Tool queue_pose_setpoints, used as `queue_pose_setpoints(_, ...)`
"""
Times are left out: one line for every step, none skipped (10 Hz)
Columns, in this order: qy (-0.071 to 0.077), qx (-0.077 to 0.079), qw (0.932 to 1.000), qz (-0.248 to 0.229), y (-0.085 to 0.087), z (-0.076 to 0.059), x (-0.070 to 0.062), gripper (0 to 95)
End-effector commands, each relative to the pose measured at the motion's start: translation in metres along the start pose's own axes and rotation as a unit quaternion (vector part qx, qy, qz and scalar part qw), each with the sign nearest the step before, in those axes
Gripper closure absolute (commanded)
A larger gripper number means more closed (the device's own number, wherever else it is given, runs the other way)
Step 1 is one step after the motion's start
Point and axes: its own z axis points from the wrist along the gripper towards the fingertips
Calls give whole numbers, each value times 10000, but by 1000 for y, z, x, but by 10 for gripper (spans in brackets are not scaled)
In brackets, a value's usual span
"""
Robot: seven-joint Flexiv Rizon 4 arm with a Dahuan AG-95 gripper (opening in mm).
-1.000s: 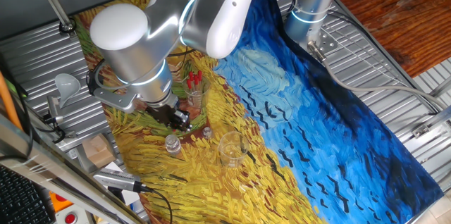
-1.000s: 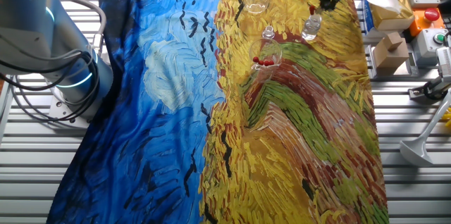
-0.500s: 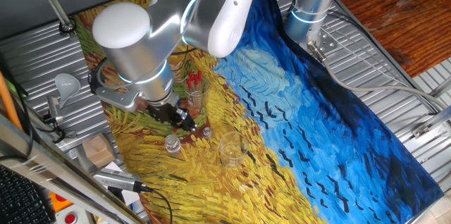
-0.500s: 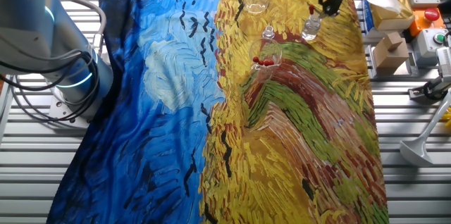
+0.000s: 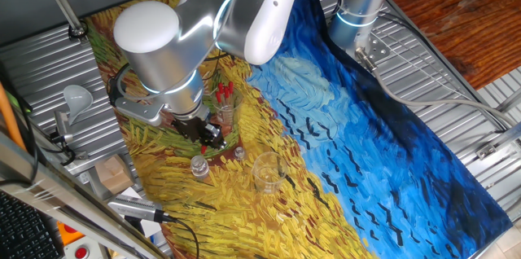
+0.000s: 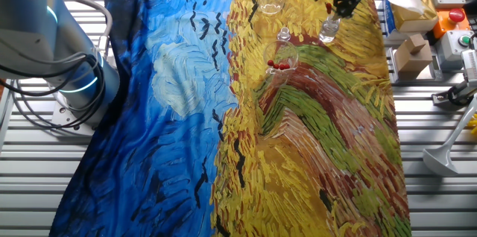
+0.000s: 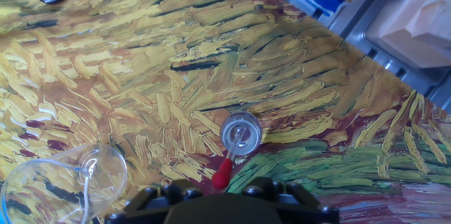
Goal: Transfer liquid using a dropper
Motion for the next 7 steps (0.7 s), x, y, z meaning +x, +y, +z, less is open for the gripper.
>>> queue_pose_setpoints(-11, 4, 10000, 7, 0, 1, 0, 570)
queue_pose_setpoints(-21, 6, 10000, 12, 0, 1, 0, 570)
queue_pose_setpoints(-25, 6, 10000, 15, 0, 1, 0, 570)
queue_pose_setpoints(-30, 6, 10000, 14, 0, 1, 0, 570)
queue_pose_setpoints(-36, 8, 10000, 6, 0, 1, 0, 570)
queue_pose_setpoints(-37, 14, 10000, 0, 0, 1, 0, 570)
queue_pose_setpoints(-45, 28, 10000, -1, 0, 1, 0, 570)
